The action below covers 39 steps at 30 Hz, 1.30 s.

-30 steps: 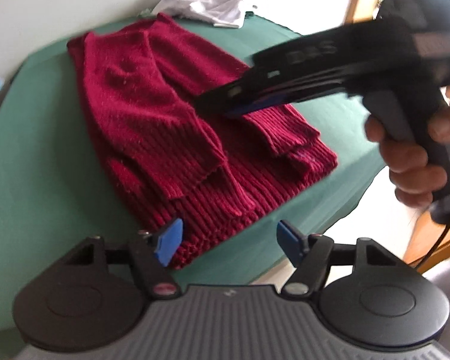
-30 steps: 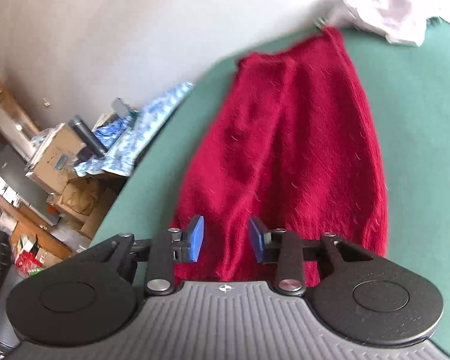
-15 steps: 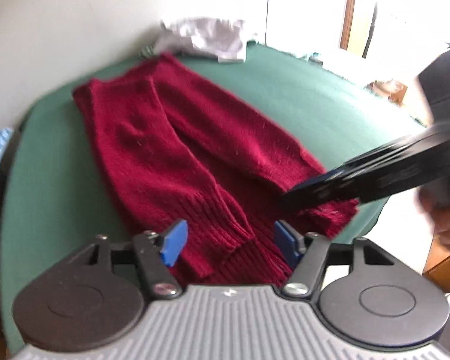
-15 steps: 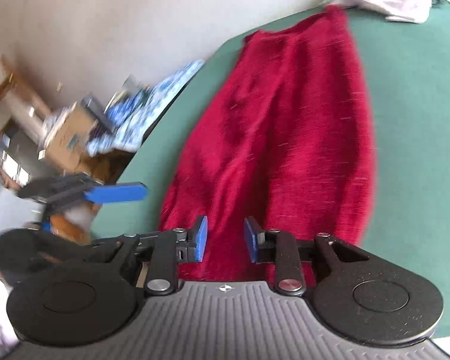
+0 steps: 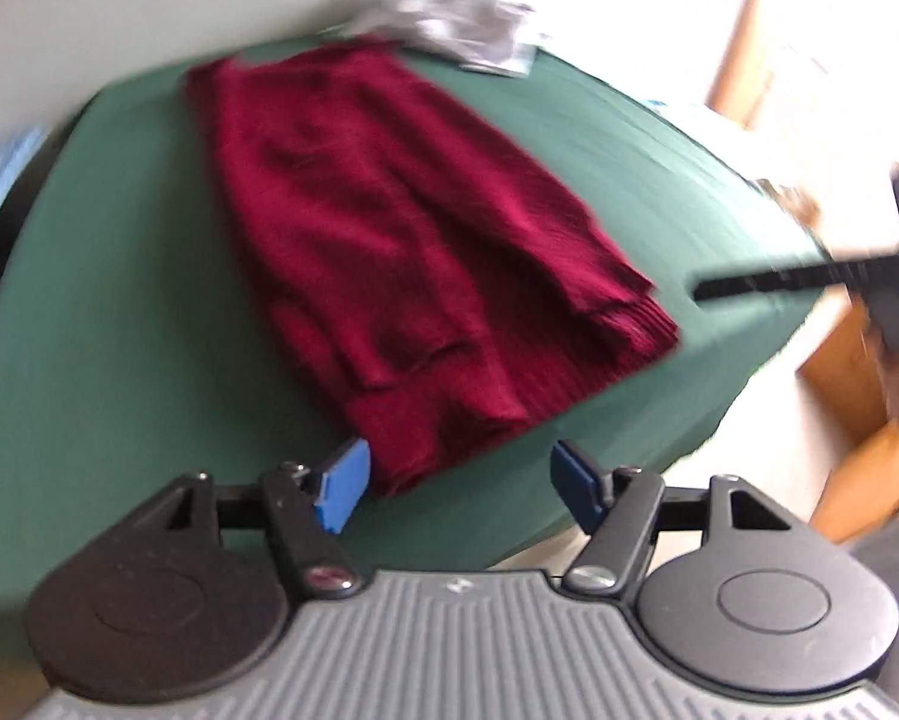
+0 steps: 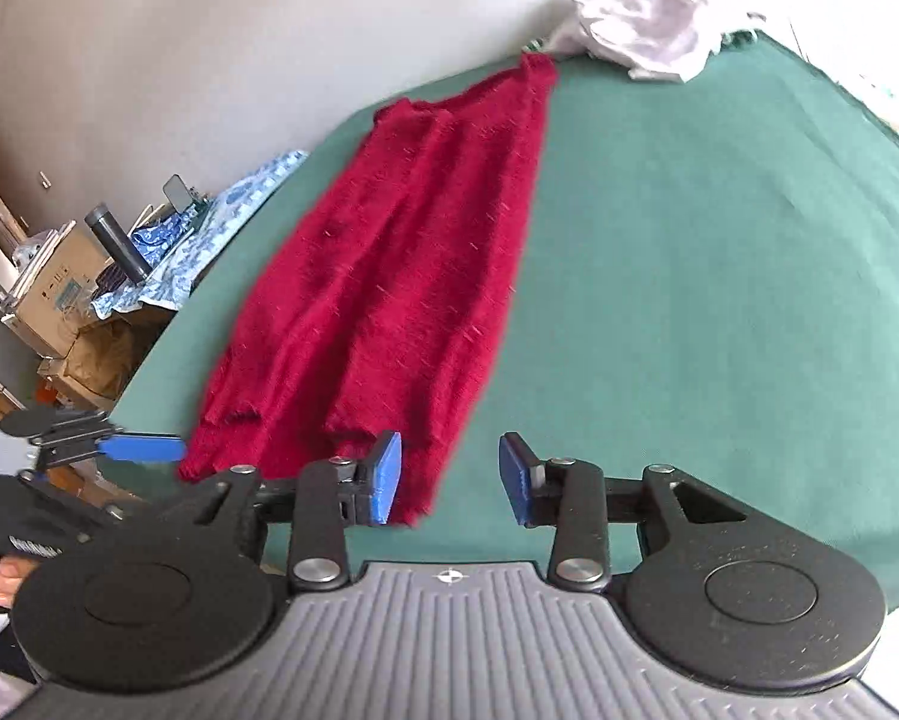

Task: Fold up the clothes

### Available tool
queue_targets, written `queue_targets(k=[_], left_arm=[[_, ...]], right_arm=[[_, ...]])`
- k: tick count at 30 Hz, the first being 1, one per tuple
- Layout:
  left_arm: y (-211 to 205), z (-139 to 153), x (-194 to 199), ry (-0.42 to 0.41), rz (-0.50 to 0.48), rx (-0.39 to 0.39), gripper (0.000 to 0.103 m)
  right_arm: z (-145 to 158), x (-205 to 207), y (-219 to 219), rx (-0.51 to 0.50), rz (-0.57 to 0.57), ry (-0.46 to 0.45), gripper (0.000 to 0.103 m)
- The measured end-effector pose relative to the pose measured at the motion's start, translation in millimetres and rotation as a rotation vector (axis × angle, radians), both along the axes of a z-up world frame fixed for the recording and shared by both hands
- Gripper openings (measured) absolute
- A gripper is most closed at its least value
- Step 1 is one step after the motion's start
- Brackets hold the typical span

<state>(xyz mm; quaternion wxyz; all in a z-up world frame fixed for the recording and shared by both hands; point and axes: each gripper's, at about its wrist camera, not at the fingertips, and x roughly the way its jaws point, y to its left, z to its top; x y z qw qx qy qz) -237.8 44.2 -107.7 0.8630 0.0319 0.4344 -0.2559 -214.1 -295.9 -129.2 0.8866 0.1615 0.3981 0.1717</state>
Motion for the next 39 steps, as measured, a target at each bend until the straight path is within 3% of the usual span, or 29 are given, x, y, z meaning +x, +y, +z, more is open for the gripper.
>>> queue_targets(k=[5, 14, 16, 19, 22, 25, 28, 30, 32, 34, 37, 39], left_arm=[[12.6, -1.6, 8.6, -0.013, 0.149, -0.026, 0.068], [1.0, -18.3, 37.1, 0.039, 0.123, -0.083, 0.078], [-0.9, -13.2, 43.6, 0.054, 0.075, -0.056, 0.067], [12.0, 10.1, 52.8, 0.071, 0.006, 0.021, 0.07], [40.2, 53.2, 67.4, 0.077, -0.062, 0.144, 0.07], [57.0, 107.0, 99.2, -0.021, -0.129, 0.282, 0.072], [69.7, 160.6, 137.3, -0.138, -0.192, 0.408, 0.083], [69.2, 186.1, 173.2, -0.214, -0.235, 0.43, 0.084], [57.5, 200.4, 209.0, -0.31, -0.271, 0.437, 0.085], [41.7, 196.8, 244.3, -0.421, -0.251, 0.451, 0.085], [19.0, 169.8, 300.2, -0.464, -0.183, 0.464, 0.08], [8.5, 144.1, 337.3, -0.401, -0.164, 0.433, 0.078]], right_arm=[[-8.2, 8.0, -3.2, 0.054, 0.004, 0.043, 0.039], [-11.0, 25.0, 19.6, 0.062, 0.028, 0.047, 0.043], [-8.5, 28.7, 23.1, 0.051, 0.043, 0.063, 0.051], [-0.1, 39.4, 22.0, 0.008, 0.074, 0.134, 0.048], [25.0, 57.4, 4.1, -0.021, 0.081, 0.232, 0.043], [84.3, 80.4, -16.2, -0.09, 0.079, 0.242, 0.044], [162.5, 114.5, -19.1, -0.192, 0.062, 0.181, 0.044], [207.6, 140.9, -11.5, -0.215, 0.053, 0.103, 0.048], [242.6, 167.7, -1.6, -0.23, 0.042, 0.026, 0.06], [256.4, 195.8, 11.6, -0.243, 0.023, -0.044, 0.061], [239.1, 239.3, 32.9, -0.277, -0.016, -0.064, 0.059], [218.5, 267.9, 44.7, -0.291, -0.034, -0.041, 0.056]])
